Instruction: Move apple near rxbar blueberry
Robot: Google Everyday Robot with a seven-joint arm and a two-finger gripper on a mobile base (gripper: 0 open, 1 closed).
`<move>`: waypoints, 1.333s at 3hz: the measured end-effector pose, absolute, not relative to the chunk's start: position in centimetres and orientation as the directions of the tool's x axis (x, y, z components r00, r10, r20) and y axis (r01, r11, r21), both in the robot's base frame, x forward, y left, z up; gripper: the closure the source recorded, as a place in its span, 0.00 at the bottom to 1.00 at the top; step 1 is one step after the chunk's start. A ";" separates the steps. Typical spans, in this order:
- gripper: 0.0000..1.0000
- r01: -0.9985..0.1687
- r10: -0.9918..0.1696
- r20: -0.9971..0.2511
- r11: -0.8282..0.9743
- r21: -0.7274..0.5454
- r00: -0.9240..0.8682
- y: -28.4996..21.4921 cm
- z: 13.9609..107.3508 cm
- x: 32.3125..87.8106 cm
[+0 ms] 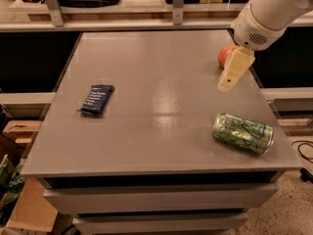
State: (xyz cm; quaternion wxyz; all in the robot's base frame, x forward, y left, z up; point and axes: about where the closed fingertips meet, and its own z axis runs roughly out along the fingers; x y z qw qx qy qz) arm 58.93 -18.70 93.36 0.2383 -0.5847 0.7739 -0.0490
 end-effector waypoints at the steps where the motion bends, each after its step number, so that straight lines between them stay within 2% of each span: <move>1: 0.00 -0.868 -0.920 -0.321 0.338 -0.365 -0.223 -19.5 92.6 61.0; 4: 0.00 -0.824 -0.883 -0.370 0.425 -0.375 -0.287 -21.3 89.6 66.4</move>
Offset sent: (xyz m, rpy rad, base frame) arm 0.0684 -0.0251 -0.0325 0.0583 -0.0351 -0.0995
